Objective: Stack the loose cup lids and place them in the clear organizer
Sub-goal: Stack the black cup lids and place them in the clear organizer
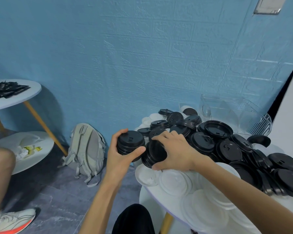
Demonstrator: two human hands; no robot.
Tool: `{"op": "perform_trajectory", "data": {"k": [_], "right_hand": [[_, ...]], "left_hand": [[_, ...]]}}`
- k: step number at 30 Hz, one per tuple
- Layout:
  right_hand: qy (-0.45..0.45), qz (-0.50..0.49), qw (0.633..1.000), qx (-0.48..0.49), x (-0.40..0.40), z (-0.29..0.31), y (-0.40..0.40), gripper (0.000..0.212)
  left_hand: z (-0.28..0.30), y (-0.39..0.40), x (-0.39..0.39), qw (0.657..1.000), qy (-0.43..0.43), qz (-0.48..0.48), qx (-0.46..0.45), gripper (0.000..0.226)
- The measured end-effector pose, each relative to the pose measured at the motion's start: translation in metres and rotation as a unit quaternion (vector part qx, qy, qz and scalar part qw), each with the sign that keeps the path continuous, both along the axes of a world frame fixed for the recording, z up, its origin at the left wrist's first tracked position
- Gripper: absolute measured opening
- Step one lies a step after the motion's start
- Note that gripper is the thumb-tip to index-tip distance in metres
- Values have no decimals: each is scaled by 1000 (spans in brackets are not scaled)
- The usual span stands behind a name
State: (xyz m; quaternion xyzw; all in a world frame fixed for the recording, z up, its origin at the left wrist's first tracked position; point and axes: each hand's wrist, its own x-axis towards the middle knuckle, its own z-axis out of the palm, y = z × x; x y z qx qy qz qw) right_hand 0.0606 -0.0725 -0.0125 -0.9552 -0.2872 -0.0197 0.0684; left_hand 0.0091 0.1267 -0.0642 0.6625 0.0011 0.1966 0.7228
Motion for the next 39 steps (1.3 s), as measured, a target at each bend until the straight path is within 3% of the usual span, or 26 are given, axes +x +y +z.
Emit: {"op": "perform_trajectory", "data": {"k": [4,9,14,21,23,25,29,32,36,39], "right_hand": [[28,-26,997,72,3,33,-10,97],[90,0,962,258,-8,62,-5,86],[108,25,973,201,-5,42,21,82],[143,24,967,209,-4,35,30,84],[155,26,961,226,-1,35,34,82],[164,36,956,239,4,34,36,68],[183,63,949,250,1,34,36,47],[192,41,946,258,3,35,28,43],[103,-44,970,216,12,27,10,59],[78,-25,987,139,8,16,-1,71]], "left_hand": [[2,-1,-1,1000,3,-8,-4,80],[8,-10,-6,999,4,-54,-6,88],[15,-21,-7,999,-7,-51,6,97],[15,-18,-5,996,-14,-78,41,110],[14,-17,-4,996,-22,-75,39,108],[14,-15,-5,996,-30,-73,36,105],[15,-15,-5,997,-44,-52,45,80],[12,-14,-4,998,-34,-49,21,71],[7,-6,-2,999,-17,-27,0,72],[6,0,0,1000,-12,-4,-17,73]]}}
